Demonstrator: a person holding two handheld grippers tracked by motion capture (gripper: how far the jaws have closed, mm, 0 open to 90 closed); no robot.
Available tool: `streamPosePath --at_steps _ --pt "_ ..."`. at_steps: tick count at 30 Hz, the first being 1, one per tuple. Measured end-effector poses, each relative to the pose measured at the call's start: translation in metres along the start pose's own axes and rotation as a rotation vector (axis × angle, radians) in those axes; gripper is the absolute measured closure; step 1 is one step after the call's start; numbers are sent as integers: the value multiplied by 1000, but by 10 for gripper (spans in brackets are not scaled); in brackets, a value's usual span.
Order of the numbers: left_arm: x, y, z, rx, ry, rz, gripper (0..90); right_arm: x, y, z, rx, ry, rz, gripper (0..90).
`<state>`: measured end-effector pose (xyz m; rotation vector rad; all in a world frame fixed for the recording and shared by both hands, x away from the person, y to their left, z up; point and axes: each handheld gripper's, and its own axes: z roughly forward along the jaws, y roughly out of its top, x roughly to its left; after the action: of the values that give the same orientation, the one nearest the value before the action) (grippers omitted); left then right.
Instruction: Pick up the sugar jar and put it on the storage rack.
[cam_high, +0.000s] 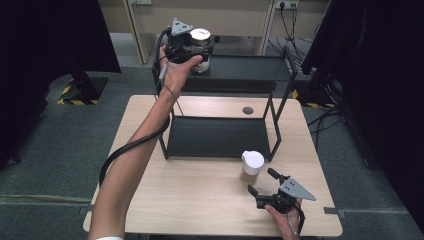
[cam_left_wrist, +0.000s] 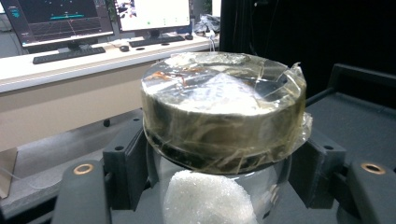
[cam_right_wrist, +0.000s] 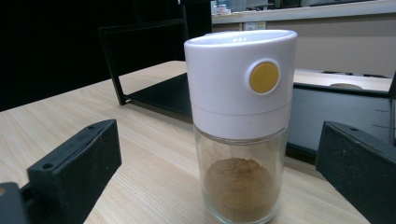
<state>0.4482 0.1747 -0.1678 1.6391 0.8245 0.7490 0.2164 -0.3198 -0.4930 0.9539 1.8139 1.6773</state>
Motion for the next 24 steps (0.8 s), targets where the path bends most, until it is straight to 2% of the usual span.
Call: streamPosePath --at_steps 8,10,13,19,24 --pt "0 -3 0 -9 7 -12 305 0 0 1 1 2 -1 5" --pt "0 -4 0 -15 9 -31 299 1 0 1 1 2 0 5" --pt "0 -5 -3 -35 12 -92 170 0 0 1 1 2 0 5" --pt "-6 -2 -10 -47 27 -98 23 1 0 1 1 3 2 5" --pt "-8 -4 -15 -62 19 -104 2 1 0 1 3 4 2 5"
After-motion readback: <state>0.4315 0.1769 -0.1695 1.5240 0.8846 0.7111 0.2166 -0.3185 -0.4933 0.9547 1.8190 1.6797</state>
